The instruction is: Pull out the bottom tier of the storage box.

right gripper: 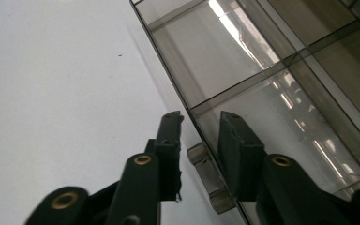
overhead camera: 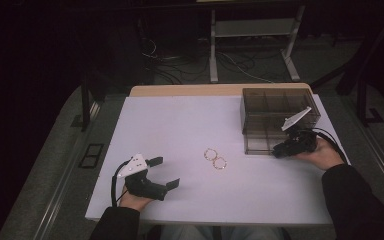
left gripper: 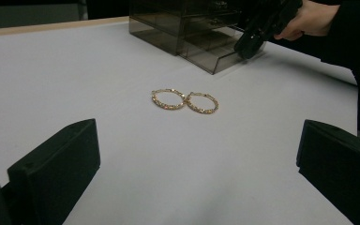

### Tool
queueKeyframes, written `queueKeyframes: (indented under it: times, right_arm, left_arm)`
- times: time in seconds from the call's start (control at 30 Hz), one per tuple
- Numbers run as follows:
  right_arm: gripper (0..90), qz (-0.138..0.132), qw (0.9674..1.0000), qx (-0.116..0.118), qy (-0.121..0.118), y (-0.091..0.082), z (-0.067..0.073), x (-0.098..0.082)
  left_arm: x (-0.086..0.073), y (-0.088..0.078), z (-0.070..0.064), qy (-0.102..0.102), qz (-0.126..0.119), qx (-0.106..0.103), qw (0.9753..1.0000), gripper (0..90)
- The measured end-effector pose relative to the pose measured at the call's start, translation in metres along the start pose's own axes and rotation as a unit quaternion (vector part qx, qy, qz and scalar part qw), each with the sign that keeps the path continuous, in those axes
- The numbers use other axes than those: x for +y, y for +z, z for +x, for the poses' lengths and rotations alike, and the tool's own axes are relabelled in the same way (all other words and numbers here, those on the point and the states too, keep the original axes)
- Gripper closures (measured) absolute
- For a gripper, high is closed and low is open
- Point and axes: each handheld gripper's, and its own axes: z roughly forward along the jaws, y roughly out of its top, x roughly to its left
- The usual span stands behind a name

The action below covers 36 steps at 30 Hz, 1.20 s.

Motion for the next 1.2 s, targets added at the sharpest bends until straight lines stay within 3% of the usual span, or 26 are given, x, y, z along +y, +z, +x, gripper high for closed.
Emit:
queueKeyframes:
  times: [0.27,0.63,0.9,1.0,1.07,1.1,1.2]
  right_arm:
    - [60.4,-0.021,0.9997,-0.009,0.01,-0.012,0.007,0.004]
    - [45.6,-0.048,0.998,-0.03,0.027,-0.033,0.03,0.006]
    - [30.3,-0.075,0.9948,-0.046,0.051,-0.046,0.041,-0.002]
    - [18.1,-0.081,0.9936,-0.05,0.06,-0.048,0.046,-0.004]
    - [16.5,-0.089,0.9922,-0.054,0.069,-0.049,0.05,-0.006]
    - [9.9,-0.092,0.9915,-0.06,0.069,-0.049,0.052,-0.007]
    - [9.3,-0.11,0.989,-0.058,0.079,-0.051,0.06,-0.011]
  left_arm:
    - [0.0,-0.003,0.0,-0.003,-0.004,0.004,1.0,0.0]
    - [-0.001,-0.007,0.001,-0.013,-0.014,0.008,0.9998,0.0]
    - [-0.002,-0.01,0.002,-0.018,-0.016,0.013,0.9996,0.0]
    - [-0.002,-0.01,0.002,-0.02,-0.018,0.016,0.9995,0.0]
    - [-0.002,-0.01,0.003,-0.02,-0.019,0.017,0.9995,0.0]
    - [-0.002,-0.01,0.003,-0.021,-0.02,0.017,0.9994,0.0]
    - [-0.002,-0.009,0.004,-0.022,-0.019,0.019,0.9994,0.0]
